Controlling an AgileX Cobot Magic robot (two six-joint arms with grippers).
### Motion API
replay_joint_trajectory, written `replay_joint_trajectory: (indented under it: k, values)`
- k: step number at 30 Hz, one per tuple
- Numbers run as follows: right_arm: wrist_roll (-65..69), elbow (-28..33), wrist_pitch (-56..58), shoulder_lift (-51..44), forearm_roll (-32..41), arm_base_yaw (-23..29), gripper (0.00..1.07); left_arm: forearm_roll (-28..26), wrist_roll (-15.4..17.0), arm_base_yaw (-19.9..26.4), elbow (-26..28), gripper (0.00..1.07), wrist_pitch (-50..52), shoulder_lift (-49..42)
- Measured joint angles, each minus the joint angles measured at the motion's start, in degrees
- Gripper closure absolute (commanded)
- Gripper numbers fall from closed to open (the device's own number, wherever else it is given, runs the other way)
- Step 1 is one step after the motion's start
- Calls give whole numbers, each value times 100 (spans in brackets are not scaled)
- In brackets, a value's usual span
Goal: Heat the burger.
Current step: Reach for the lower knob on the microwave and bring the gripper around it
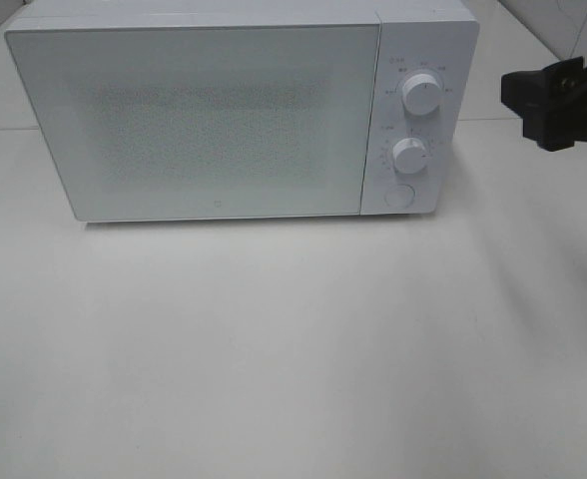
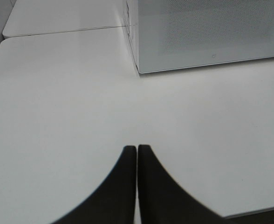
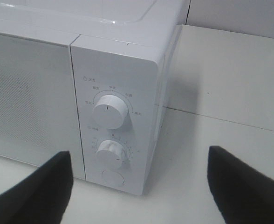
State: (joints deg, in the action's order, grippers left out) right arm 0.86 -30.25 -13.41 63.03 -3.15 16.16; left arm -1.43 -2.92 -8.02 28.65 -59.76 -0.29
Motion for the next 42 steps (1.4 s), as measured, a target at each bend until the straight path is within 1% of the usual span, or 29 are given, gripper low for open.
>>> replay_joint_trajectory:
  k: [2, 3, 5, 9, 13, 17, 18, 20, 21, 23, 24, 26, 27, 28, 29, 30, 31, 32, 35, 42]
  values:
    - [6, 0, -355, 395, 0, 0, 34, 0, 0, 0, 0, 107, 0, 0]
    - [6, 0, -355, 395, 0, 0, 34, 0, 0, 0, 0, 107, 0, 0]
    - [74, 0, -785, 848, 0, 0, 34, 0, 0, 0, 0, 107, 0, 0]
    - [149, 0, -1117, 1197, 6, 0, 34, 0, 0, 0, 0, 107, 0, 0]
    - [172, 0, -1776, 1684, 6, 0, 34, 0, 0, 0, 0, 107, 0, 0]
    - [246, 0, -2154, 1994, 17, 17, 34, 0, 0, 0, 0, 107, 0, 0]
    - [321, 0, -2378, 2177, 52, 86, 34, 0, 0, 0, 0, 107, 0, 0]
    - [321, 0, -2475, 2257, 57, 138, 34, 0, 0, 0, 0, 107, 0, 0]
    - [327, -6, -2756, 2469, 86, 309, 34, 6, 0, 0, 0, 107, 0, 0]
    - [327, -6, -2842, 2578, 120, 407, 34, 6, 0, 0, 0, 107, 0, 0]
    - [327, -6, -2979, 2762, 315, 579, 34, 6, 0, 0, 0, 107, 0, 0]
    - [304, -6, -3037, 2853, 458, 676, 34, 6, 0, 0, 0, 107, 0, 0]
    - [149, -11, -3123, 3019, 779, 842, 34, 6, 0, 0, 0, 107, 0, 0]
    - [149, -11, -3123, 3019, 779, 842, 34, 6, 0, 0, 0, 107, 0, 0]
    - [11, -11, -3168, 3100, 985, 940, 34, 6, 0, 0, 0, 107, 0, 0]
    - [-304, -11, -3295, 3226, 1387, 1094, 34, 6, 0, 0, 0, 107, 0, 0]
    - [-304, -11, -3295, 3226, 1387, 1094, 34, 6, 0, 0, 0, 107, 0, 0]
    - [-567, -11, -3472, 3352, 1662, 1232, 34, 6, 0, 0, 0, 107, 0, 0]
    - [-745, -17, -3770, 3535, 1874, 1341, 34, 6, 0, 0, 0, 107, 0, 0]
    - [-745, -17, -4366, 3953, 2011, 1341, 34, 6, 0, 0, 0, 107, 0, 0]
